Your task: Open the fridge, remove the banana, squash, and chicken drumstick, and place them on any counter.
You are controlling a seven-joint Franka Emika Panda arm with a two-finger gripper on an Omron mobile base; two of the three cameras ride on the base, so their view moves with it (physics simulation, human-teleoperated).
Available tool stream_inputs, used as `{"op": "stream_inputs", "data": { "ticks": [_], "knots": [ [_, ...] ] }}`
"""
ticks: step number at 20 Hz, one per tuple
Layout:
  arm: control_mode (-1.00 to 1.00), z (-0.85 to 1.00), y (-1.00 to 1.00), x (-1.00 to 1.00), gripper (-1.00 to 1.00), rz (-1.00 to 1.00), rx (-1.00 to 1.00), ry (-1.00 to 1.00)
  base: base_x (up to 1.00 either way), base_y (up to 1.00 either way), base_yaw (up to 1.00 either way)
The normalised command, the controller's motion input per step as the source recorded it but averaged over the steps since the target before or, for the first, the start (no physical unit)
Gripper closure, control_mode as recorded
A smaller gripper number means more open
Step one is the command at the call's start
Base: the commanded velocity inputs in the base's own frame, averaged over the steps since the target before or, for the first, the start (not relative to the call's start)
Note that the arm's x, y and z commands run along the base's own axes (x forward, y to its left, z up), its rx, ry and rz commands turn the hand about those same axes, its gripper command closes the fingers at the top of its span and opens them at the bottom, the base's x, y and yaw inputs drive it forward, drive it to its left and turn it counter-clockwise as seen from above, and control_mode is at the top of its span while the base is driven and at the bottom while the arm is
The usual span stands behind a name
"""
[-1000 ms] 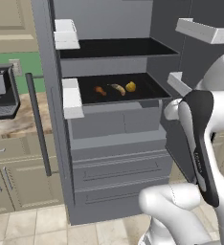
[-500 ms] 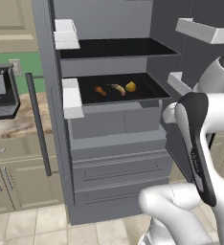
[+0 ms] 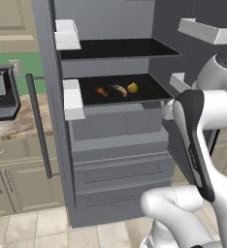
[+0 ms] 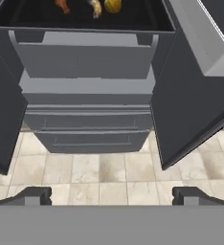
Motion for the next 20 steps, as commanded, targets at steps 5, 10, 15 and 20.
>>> {"op": "stream_inputs", "data": {
  "ticks": [5, 10, 15, 20],
  "knots": [
    [1.0, 0.0, 0.0, 0.0, -1.0, 0.0, 0.0, 0.0, 0.49, 0.0, 0.0],
    [1.0, 0.0, 0.0, 0.0, -1.0, 0.0, 0.0, 0.0, 0.56, 0.0, 0.0],
    [1.0, 0.0, 0.0, 0.0, -1.0, 0.0, 0.0, 0.0, 0.66, 0.0, -0.01],
    [1.0, 0.0, 0.0, 0.0, -1.0, 0.0, 0.0, 0.0, 0.73, 0.0, -0.03]
  ]
}}
